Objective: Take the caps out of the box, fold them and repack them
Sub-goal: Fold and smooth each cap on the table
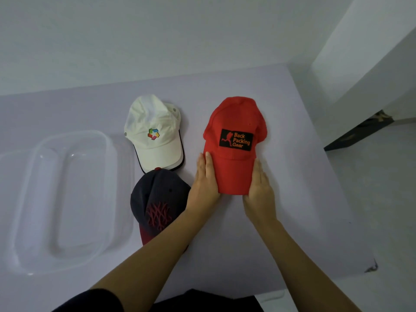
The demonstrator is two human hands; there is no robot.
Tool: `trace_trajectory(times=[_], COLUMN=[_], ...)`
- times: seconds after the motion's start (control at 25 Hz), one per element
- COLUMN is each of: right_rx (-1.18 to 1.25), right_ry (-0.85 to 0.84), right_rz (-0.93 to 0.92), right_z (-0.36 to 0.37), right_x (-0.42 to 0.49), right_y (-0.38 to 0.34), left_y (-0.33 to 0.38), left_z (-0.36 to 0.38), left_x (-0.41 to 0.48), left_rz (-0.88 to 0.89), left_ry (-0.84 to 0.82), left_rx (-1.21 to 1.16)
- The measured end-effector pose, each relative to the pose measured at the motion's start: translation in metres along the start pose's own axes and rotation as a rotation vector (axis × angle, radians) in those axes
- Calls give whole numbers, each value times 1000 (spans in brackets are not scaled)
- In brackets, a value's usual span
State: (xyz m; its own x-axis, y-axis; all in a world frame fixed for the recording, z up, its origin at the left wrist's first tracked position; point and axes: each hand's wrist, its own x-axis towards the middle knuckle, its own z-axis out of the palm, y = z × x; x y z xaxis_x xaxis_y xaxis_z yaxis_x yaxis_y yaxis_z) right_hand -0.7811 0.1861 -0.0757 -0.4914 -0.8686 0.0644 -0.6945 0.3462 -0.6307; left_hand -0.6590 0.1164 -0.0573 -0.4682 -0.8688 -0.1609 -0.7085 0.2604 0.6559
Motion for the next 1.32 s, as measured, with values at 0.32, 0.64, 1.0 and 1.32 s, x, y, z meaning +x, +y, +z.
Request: trace_trajectory(times=[0.32,0.64,1.0,1.32], right_rx=[533,428,545,-108], right_ry=[-89,-209,-272,-155], right_rz=[93,-100,-204,-425], right_z=[-28,-52,-67,-77], right_x=[-35,-51,-68,-70], right_y=[-59,-62,-95,-54], left_y=[25,-1,7,3], left_z=[-28,-80,-67,-148], left_x=[-42,-52,-94,-48], left_rz=[5,186,87,123], left_ry=[64,17,8,192], left_rx=[-330,-179,-518,-515])
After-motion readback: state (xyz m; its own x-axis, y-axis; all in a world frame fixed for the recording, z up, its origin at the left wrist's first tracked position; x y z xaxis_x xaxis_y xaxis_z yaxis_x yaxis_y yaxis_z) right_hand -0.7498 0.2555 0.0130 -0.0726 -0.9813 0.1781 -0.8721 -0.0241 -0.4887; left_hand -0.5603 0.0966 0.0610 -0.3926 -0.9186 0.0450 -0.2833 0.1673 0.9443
